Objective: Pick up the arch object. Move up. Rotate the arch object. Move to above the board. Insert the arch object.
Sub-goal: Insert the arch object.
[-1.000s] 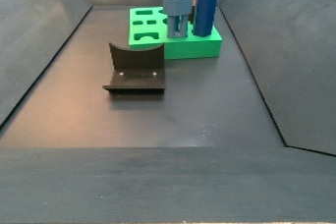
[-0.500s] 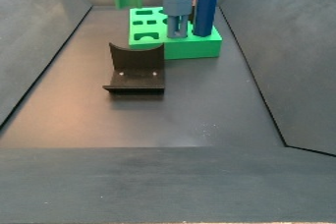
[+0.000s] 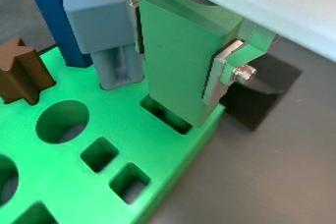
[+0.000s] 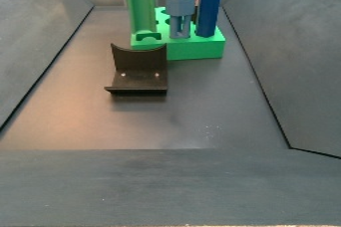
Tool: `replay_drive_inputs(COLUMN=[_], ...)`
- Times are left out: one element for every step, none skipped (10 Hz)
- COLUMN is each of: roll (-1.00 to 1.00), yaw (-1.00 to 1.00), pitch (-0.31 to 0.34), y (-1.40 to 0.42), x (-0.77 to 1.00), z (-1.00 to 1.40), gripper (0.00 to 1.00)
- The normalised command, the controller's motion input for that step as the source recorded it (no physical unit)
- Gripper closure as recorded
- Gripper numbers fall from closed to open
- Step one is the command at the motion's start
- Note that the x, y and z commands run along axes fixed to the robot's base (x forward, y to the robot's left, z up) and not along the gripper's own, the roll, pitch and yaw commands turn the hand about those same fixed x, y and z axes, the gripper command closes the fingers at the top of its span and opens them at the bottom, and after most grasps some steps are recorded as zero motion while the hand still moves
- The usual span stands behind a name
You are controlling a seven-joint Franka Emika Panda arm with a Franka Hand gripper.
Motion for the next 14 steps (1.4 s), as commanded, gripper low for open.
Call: replay_drive_inputs(roll=[-0.1, -0.05, -0.05, -0.03, -0.08, -0.1, -0.1, -0.15, -0.21, -0.24, -0.29, -0.31, -0.29, -0.31], yaw=[-0.13, 0.0, 0.0, 0.05, 0.07, 0.1, 0.15, 0.2, 0.09, -0.03, -0.04, -0.05, -0.14, -0.2], pitch=[-0.119, -0.021, 0.0, 0.0, 0.0, 0.0, 0.0, 0.0, 0.0, 0.0, 0.0, 0.0, 0.0, 0.0], y=[0.0, 0.0, -0.04, -0.07, 0.0, 0.0, 0.0, 0.06, 0.03, 0.06, 0.1, 0.11, 0.09, 0.09], x=[-0.46, -0.19, -0.06, 0.0, 0.09, 0.0, 0.0, 0.0, 0.07, 0.2, 0.13, 0.06, 0.03, 0.0], z=[-0.17, -0.14, -0.11, -0.17, -0.23, -0.23, -0.15, -0.17, -0.22, -0.25, -0.24, -0.24, -0.27, -0.26], gripper=[1.0, 1.0, 1.0, 1.0, 1.0, 1.0, 1.0, 1.0, 1.0, 1.0, 1.0, 1.0, 1.0, 1.0])
